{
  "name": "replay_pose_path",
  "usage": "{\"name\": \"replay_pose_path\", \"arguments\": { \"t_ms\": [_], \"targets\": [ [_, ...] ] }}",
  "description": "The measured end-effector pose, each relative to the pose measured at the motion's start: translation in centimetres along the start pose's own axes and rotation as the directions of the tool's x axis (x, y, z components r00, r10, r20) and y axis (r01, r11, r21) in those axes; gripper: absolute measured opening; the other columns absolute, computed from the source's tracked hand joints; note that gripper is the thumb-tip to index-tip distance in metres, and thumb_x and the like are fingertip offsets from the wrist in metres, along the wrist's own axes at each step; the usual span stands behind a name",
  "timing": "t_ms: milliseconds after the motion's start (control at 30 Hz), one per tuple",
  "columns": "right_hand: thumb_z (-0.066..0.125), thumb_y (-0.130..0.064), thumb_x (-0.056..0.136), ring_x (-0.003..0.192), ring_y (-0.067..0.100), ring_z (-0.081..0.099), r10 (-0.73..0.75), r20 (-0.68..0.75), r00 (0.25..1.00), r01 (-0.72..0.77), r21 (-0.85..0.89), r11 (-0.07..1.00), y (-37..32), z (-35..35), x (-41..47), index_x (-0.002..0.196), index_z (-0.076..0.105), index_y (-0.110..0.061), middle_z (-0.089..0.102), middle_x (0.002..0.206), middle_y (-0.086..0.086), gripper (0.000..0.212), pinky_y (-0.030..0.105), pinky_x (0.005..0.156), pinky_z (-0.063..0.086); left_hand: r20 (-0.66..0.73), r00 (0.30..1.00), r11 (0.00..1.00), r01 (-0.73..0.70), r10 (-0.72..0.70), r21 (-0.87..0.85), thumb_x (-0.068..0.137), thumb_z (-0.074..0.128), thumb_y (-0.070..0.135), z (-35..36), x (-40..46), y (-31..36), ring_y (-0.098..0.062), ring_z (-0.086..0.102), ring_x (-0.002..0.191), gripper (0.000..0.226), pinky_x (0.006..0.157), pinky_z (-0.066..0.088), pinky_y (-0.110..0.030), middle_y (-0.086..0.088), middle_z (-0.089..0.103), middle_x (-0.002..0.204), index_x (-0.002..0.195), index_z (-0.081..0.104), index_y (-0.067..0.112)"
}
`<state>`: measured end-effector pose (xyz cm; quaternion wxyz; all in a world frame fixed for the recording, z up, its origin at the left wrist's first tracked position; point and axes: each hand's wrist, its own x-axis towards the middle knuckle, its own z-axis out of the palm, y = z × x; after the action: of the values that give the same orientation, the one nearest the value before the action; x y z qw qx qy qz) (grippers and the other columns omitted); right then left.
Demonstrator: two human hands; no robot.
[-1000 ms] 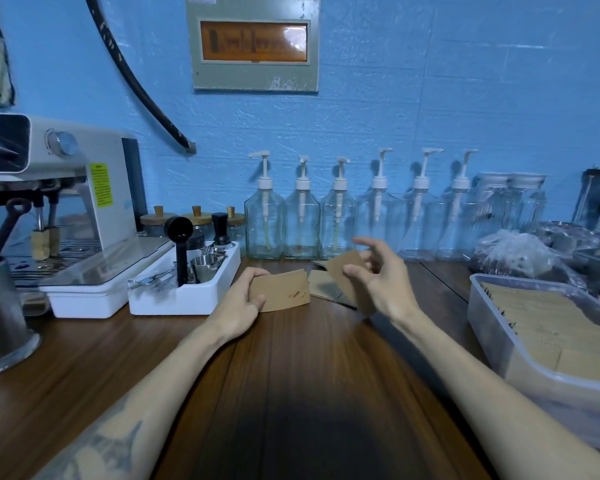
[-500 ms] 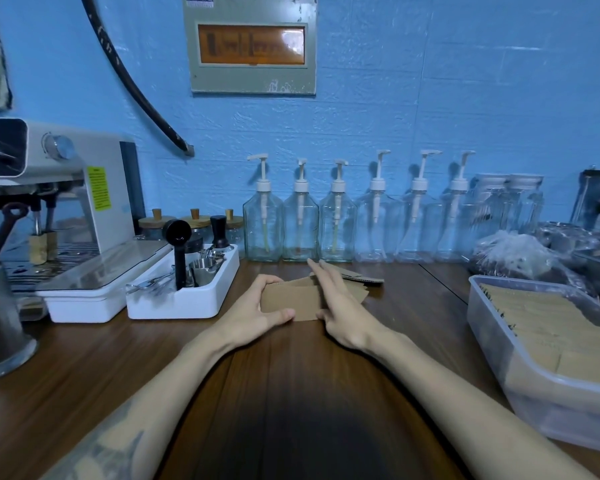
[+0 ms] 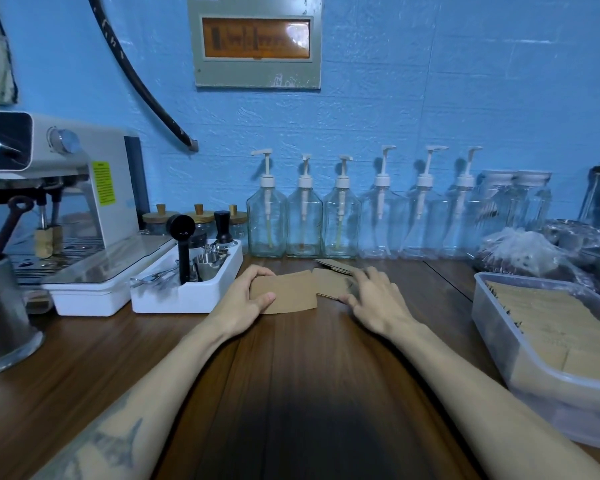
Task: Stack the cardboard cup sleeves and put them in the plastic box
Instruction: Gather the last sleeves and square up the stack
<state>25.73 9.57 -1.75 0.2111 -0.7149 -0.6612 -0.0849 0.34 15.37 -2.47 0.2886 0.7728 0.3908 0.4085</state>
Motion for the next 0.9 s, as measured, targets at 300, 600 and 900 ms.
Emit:
{"name": "replay_pose_path", "arguments": {
  "t_ms": [300, 600, 900],
  "targets": [
    [0.052, -0.058, 0.091, 0.124, 0.031, 0.040, 0.234, 0.092, 0.968, -0.232, -0.032, 0.972, 1.8, 0.4, 0.6, 0.113, 0.062, -0.014, 0.045, 0.131, 0.009, 0.050, 0.047, 0.101, 0.036, 0.045, 0.999, 1.000, -0.011, 0.011, -0.005, 0.096, 0.060, 0.009, -0.2, -0.2, 0.1, 0.002, 0.053, 0.099, 0.028, 0.074, 0.040, -0.003, 0.013, 0.057, 0.109, 0.120, 0.055, 0.023],
    [0.074, -0.004, 0.079, 0.081, 0.020, 0.069, 0.289, 0.069, 0.955, -0.278, 0.549, 0.788, 1.8, -0.4, 0.9, 0.086, 0.056, -0.018, 0.064, 0.076, -0.003, 0.024, 0.034, 0.077, 0.056, 0.053, 0.998, 1.000, 0.018, -0.019, 0.017, 0.096, 0.059, 0.008, 0.0, -0.2, 0.0, -0.012, 0.052, 0.104, 0.034, 0.080, 0.042, -0.016, 0.003, 0.053, 0.115, 0.124, 0.049, 0.024],
    [0.063, -0.006, 0.092, 0.088, 0.014, 0.056, 0.223, -0.342, 0.913, 0.184, 0.832, 0.523, -0.7, -3.2, 0.0, 0.117, 0.066, -0.022, 0.061, 0.100, -0.004, 0.030, 0.018, 0.073, 0.051, 0.055, 0.995, 0.996, 0.084, -0.085, 0.021, 0.096, 0.058, 0.007, 0.0, -0.3, 0.4, -0.006, 0.051, 0.096, 0.038, 0.068, 0.041, -0.009, 0.005, 0.050, 0.110, 0.127, 0.041, 0.021]
  ]
}}
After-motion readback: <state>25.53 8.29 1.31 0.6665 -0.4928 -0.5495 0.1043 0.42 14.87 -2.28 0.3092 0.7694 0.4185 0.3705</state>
